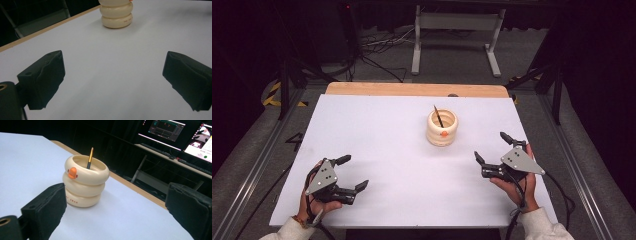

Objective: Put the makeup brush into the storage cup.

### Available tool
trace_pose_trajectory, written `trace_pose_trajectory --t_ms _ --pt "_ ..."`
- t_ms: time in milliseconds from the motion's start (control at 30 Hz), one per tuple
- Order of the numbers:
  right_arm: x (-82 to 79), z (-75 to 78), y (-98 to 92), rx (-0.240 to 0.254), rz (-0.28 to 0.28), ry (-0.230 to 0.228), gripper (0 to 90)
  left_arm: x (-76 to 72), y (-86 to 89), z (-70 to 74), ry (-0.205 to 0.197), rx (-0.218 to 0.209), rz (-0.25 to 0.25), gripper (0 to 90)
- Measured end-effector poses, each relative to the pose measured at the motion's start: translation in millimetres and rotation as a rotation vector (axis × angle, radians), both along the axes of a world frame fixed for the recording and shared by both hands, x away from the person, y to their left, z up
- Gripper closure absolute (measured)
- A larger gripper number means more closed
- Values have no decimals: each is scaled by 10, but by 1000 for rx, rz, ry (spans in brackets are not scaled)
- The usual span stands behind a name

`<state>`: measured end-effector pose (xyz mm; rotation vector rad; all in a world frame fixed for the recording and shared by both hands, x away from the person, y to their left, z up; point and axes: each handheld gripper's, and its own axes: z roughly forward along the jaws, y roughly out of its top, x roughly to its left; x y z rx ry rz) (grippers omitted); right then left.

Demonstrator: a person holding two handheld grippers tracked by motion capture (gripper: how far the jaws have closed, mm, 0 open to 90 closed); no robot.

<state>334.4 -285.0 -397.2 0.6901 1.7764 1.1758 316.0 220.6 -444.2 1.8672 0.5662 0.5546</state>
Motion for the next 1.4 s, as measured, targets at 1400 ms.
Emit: trace_pose_trajectory --t_ms 1400 --pt "-257 -371 -288 -64 -18 103 42 17 -12 -12 5 10 -12 53"
